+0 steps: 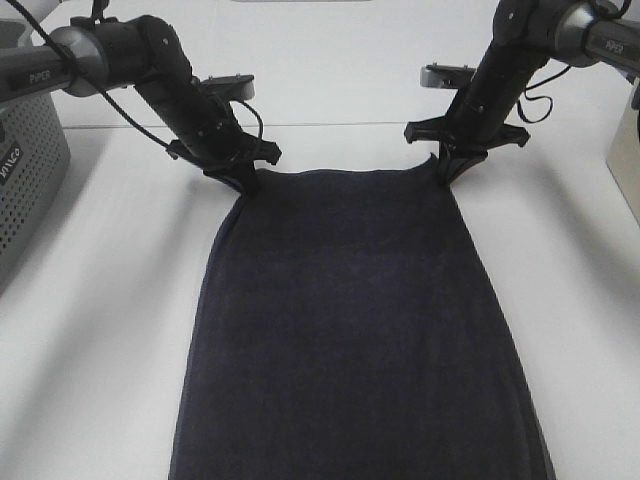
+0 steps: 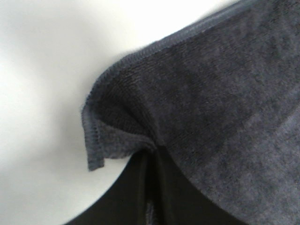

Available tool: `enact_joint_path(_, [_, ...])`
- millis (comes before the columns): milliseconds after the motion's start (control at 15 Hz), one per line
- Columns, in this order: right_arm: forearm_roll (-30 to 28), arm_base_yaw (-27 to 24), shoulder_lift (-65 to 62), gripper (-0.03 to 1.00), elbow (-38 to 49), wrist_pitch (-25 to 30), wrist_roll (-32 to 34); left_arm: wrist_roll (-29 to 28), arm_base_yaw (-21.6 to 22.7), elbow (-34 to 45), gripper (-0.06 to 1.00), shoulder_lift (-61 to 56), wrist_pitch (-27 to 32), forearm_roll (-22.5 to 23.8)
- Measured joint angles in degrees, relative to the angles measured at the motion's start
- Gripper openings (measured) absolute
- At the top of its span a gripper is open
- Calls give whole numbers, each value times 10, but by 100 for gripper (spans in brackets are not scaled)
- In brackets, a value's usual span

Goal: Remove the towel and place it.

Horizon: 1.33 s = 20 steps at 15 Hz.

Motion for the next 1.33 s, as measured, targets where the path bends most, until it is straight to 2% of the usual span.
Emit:
enact_joint_path(133, [0, 0, 0, 1, -41, -20, 5, 3, 1, -62, 1, 0, -17, 23])
enact_joint_path(333, [-1, 0, 0, 1, -85, -65, 13, 26, 1, -93, 1, 0, -50, 28])
enact_joint_path(667, [-15, 0, 1, 1, -87, -116, 13, 50, 1, -94, 1, 0, -147, 27])
enact_joint_path(1000, [-19, 0, 1, 1, -87, -170, 18, 88, 0, -94, 1, 0, -211, 7])
enact_joint_path(1333, [-19, 0, 5, 1, -87, -205, 27, 123, 0, -94, 1, 4, -241, -4])
